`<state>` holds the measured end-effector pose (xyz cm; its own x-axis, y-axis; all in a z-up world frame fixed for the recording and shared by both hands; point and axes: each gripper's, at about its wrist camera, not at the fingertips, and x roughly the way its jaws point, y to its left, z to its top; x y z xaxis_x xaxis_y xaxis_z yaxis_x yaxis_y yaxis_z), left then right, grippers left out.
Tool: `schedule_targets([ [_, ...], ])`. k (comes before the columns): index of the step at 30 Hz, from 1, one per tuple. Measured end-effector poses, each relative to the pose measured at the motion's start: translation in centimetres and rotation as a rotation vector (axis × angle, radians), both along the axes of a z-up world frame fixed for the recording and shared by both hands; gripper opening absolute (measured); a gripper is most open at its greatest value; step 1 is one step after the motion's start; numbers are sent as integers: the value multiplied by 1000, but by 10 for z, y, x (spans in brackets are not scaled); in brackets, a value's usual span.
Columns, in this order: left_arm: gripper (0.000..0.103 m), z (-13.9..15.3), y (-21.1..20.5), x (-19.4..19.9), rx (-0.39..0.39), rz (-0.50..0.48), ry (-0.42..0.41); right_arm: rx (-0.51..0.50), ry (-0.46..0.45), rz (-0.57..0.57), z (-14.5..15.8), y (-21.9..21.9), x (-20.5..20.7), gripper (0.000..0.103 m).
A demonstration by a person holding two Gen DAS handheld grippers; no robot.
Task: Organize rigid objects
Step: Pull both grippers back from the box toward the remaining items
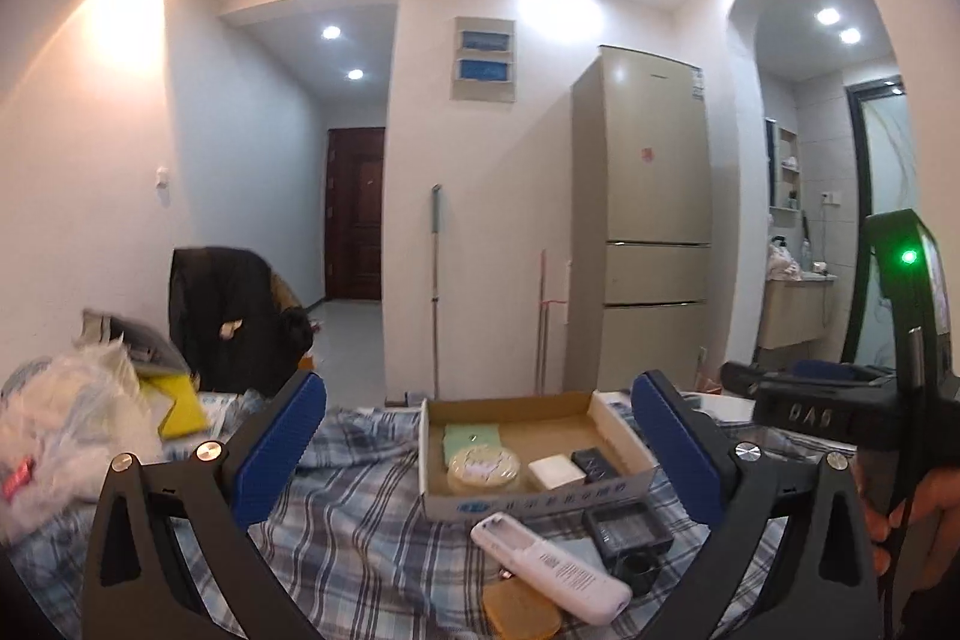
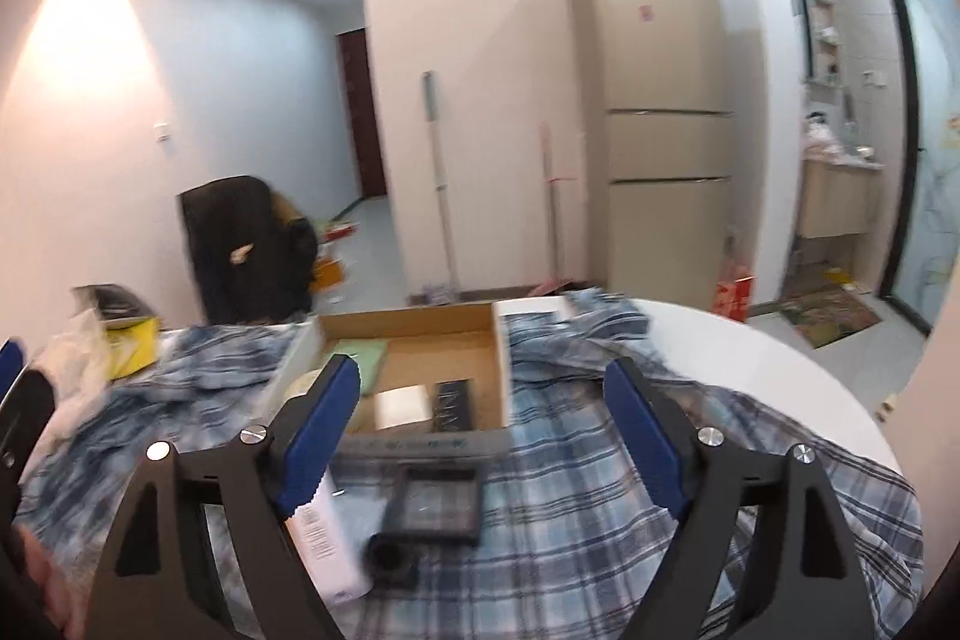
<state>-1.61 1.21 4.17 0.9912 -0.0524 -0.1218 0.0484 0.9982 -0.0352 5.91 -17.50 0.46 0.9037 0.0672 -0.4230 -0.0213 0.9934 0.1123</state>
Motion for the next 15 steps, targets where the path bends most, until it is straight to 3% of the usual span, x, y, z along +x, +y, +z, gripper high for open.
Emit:
schedule_targets([
  [7, 103, -50, 10, 36, -16, 2, 201, -30, 113, 86, -34, 9, 21, 83],
  [12, 103, -56, 18, 38, -38, 45, 235, 3, 262, 195, -62, 19, 31, 82],
  [15, 103, -60, 21, 44, -58, 45, 271, -55, 304, 236, -71, 31, 29, 73],
])
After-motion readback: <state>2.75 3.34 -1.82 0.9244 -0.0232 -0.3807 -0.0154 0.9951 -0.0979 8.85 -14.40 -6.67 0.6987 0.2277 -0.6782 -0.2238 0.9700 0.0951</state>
